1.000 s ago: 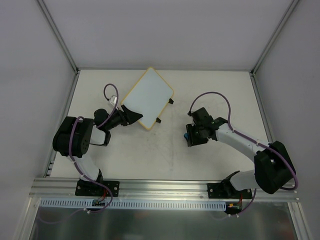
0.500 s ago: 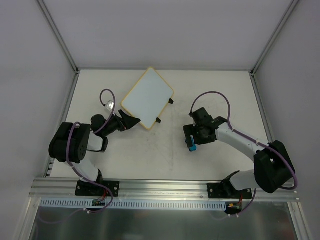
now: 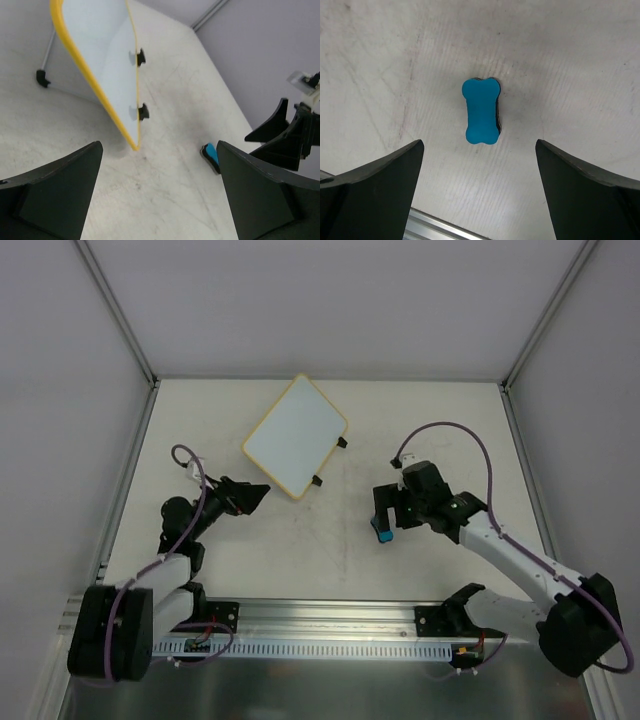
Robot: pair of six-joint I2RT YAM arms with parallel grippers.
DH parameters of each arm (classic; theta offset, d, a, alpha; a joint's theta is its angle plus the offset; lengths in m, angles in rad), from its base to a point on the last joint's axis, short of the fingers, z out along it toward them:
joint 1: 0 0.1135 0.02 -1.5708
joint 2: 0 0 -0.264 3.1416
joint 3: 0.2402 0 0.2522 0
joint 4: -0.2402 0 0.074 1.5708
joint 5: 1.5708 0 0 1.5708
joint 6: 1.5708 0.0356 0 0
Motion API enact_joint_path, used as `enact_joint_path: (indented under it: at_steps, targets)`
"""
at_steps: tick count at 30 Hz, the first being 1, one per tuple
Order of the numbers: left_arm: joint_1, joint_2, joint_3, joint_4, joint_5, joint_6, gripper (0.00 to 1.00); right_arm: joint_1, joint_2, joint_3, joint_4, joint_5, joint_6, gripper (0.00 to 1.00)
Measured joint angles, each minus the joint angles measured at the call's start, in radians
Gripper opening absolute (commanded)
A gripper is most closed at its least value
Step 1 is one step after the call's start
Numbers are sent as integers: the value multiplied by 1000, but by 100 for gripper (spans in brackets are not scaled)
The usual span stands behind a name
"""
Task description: Erase the whiteboard
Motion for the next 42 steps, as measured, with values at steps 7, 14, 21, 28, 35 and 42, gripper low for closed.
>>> enact_joint_path:
  at_steps: [7,14,21,28,35,42]
  targets:
    - [0,-671,10,-555,-111,99,99,-1,-316,-143,88,5,-3,99]
    - [0,-1055,22,-982,-160,130,99,-1,-518,-229,137,37,5,99]
    - [0,-1115,-17,-1205,-164,129,99,-1,-675,-289,141,87,18,99]
    - [0,-1081,-17,-1260,-164,133,99,-1,-706,-296,143,110,23,99]
    - [0,-1078,-17,-1263,-164,134,99,-1,-685,-296,144,117,27,99]
    - [0,-1083,-17,-1263,-164,134,99,-1,-681,-296,143,124,29,99]
